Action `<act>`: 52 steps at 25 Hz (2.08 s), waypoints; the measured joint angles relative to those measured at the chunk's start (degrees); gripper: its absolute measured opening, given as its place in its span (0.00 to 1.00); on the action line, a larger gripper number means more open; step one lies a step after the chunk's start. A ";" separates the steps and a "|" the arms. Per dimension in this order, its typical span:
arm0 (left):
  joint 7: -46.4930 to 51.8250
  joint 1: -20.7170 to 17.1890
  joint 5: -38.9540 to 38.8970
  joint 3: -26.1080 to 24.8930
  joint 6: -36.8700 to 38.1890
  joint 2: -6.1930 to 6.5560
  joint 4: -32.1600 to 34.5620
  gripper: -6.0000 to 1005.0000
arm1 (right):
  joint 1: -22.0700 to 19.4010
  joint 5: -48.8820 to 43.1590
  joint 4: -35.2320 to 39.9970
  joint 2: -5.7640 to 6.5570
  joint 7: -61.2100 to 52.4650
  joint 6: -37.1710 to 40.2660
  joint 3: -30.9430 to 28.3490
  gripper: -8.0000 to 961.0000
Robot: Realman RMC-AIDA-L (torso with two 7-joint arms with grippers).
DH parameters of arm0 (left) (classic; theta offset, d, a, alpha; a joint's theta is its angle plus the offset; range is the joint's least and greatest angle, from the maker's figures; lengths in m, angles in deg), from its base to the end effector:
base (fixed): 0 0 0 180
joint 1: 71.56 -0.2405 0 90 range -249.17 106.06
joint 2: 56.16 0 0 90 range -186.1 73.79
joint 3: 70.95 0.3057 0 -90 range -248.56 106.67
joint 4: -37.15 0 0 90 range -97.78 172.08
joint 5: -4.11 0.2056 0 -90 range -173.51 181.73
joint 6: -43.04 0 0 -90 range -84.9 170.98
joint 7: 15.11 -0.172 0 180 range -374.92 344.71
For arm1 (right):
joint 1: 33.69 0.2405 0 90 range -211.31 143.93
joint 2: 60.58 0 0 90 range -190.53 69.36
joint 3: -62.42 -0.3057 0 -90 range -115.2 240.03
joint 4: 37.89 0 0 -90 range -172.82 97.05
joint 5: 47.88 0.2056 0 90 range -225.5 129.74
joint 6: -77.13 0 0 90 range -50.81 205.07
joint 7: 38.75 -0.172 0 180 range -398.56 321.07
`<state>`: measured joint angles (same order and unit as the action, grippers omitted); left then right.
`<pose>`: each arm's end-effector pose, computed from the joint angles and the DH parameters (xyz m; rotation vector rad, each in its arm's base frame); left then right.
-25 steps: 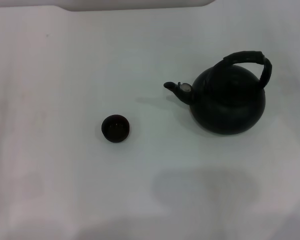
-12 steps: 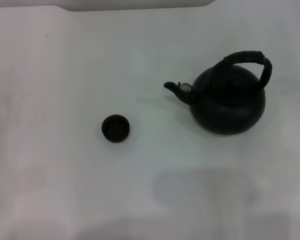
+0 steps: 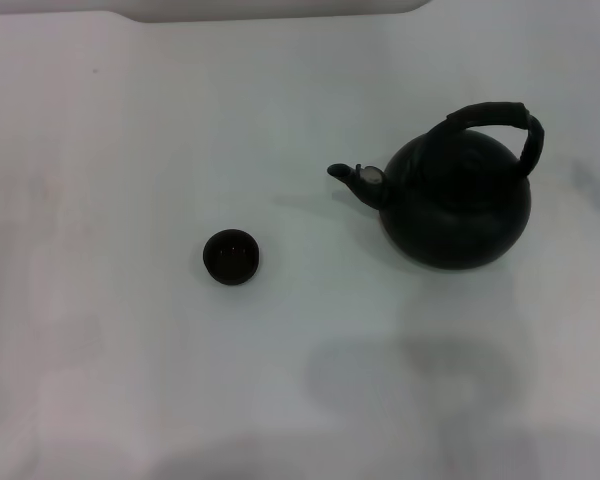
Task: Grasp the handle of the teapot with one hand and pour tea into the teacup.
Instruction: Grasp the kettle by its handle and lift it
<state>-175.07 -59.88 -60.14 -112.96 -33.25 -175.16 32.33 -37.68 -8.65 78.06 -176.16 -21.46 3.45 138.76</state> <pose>-0.4466 0.2701 0.0039 -1.2690 -0.7648 -0.7154 0.2847 0.2818 0.0759 -1.9730 1.1258 0.0539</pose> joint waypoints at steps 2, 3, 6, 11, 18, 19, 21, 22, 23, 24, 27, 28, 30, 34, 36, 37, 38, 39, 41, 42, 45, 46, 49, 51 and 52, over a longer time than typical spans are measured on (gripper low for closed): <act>0.00 0.22 0.00 0.00 0.12 0.01 0.00 0.87 | -1.75 -0.75 0.04 -0.06 -1.82 1.33 2.24 0.67; 0.00 0.29 0.00 0.00 0.16 0.01 0.00 0.87 | -2.66 -1.30 0.07 -0.11 -2.85 2.21 3.43 0.67; 0.00 0.39 0.00 0.00 0.20 0.02 0.00 0.87 | -5.30 -2.41 0.17 -0.19 -5.37 5.37 6.74 0.66; 0.00 1.07 0.01 0.00 0.20 0.10 0.00 0.87 | -11.99 -2.45 0.20 -0.26 -6.71 14.97 12.14 0.66; 0.00 1.74 0.01 -0.44 0.20 0.09 -0.02 0.87 | -21.08 -2.99 -0.50 -0.10 -6.51 30.36 22.69 0.66; 0.00 1.82 0.01 -0.47 0.20 0.09 -0.07 0.87 | -21.94 -3.34 -0.79 -0.10 -6.52 32.05 23.98 0.66; 0.00 1.99 -0.18 -0.55 0.20 0.09 -0.11 0.87 | -23.45 -3.99 -1.57 -0.17 -6.59 35.42 26.59 0.66; 0.00 2.18 -0.53 -0.61 0.19 0.09 -0.12 0.87 | -23.89 -4.14 -2.07 -0.17 -6.62 36.89 27.88 0.66; 0.00 2.28 -0.73 -0.61 0.19 0.08 -0.12 0.87 | -24.27 -4.33 -2.62 -0.15 -6.68 38.69 29.15 0.66; 0.00 2.36 -0.91 -0.62 0.19 0.09 -0.10 0.87 | -24.64 -4.45 -3.23 -0.14 -6.75 40.06 30.24 0.66; 0.00 2.81 -1.29 -0.61 0.18 0.11 -0.06 0.87 | -25.39 -4.60 -5.61 -0.15 -6.88 45.15 33.09 0.66; 0.00 2.95 -1.33 -0.62 0.18 0.13 -0.05 0.87 | -25.55 -4.57 -6.70 -0.14 -7.03 47.50 34.15 0.66; 0.00 3.20 -1.35 -0.61 0.21 0.21 -0.01 0.87 | -25.80 -4.49 -9.28 -0.10 -7.37 51.92 36.18 0.66; 0.00 3.35 -1.38 -0.61 0.25 0.29 0.06 0.87 | -26.01 -4.36 -12.84 0.03 -7.65 58.33 38.90 0.66; 0.00 3.46 -1.42 -0.61 0.28 0.36 0.08 0.87 | -25.87 -4.33 -14.16 0.04 -7.68 60.70 39.95 0.66; 0.00 3.65 -1.46 -0.61 0.30 0.43 0.09 0.87 | -25.64 -4.28 -14.79 0.05 -7.68 61.85 40.45 0.66; 0.00 3.69 -1.46 -0.61 0.30 0.43 0.09 0.87 | -25.32 -4.22 -15.41 0.08 -7.69 62.66 40.72 0.66; 0.00 3.81 -1.47 -0.61 0.30 0.46 0.08 0.87 | -24.89 -4.02 -16.12 0.09 -7.70 63.37 40.96 0.66; 0.00 4.05 -1.48 -0.61 0.32 0.47 0.09 0.87 | -23.68 -3.00 -17.60 0.18 -7.71 64.10 41.09 0.66; 0.00 4.10 -1.48 -0.61 0.33 0.45 0.09 0.87 | -23.08 -2.41 -18.26 0.23 -7.71 64.34 41.07 0.66; 0.03 4.16 -1.49 -0.61 0.35 0.43 0.09 0.87 | -19.97 -0.81 -20.92 0.37 -7.71 65.04 40.97 0.66; 0.03 4.16 -1.49 -0.61 0.36 0.43 0.09 0.87 | -19.23 -0.63 -21.65 0.37 -7.72 65.37 40.98 0.66; 0.03 4.18 -1.49 -0.61 0.36 0.40 0.09 0.87 | -17.71 -0.44 -23.16 0.33 -7.77 66.46 41.00 0.66; 0.03 4.27 -1.49 -0.61 0.36 0.39 0.09 0.87 | -17.19 -0.40 -23.91 0.30 -7.79 67.43 41.00 0.66; 0.03 4.29 -1.49 -0.61 0.36 0.39 0.09 0.87 | -16.93 -0.28 -24.33 0.29 -7.80 68.01 41.02 0.66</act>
<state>-175.04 -55.58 -61.63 -113.57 -32.89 -174.77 32.41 -54.61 -8.94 53.73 -175.87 -29.26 71.46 179.78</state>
